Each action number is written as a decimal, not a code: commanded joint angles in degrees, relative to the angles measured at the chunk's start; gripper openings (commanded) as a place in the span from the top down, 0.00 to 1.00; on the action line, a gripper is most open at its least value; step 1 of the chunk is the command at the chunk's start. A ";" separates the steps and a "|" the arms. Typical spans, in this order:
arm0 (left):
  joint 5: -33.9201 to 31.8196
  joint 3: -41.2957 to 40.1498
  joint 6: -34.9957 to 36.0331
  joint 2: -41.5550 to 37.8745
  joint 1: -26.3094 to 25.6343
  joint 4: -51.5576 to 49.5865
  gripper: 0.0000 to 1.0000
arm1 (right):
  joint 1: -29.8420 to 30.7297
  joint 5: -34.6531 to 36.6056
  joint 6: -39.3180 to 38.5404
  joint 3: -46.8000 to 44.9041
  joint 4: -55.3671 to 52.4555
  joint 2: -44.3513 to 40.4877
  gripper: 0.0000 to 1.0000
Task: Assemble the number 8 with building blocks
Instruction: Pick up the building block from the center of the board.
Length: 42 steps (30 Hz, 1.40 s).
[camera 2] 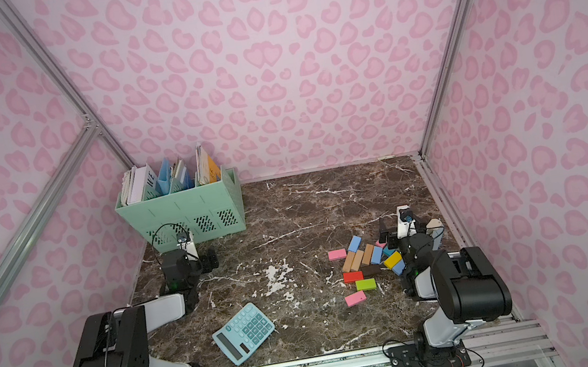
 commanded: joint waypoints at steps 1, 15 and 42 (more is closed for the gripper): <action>-2.01 6.59 -1.89 -5.15 -0.19 -16.78 0.08 | 1.14 2.64 -0.75 -0.20 -1.34 -4.20 0.03; 15.16 21.03 -11.95 -26.52 -2.05 -46.01 0.01 | 17.69 5.48 4.09 23.49 -63.46 -23.88 0.01; 25.00 16.21 -13.03 -33.09 -2.03 -55.58 0.01 | 36.25 10.46 24.35 42.21 -90.91 -0.13 0.01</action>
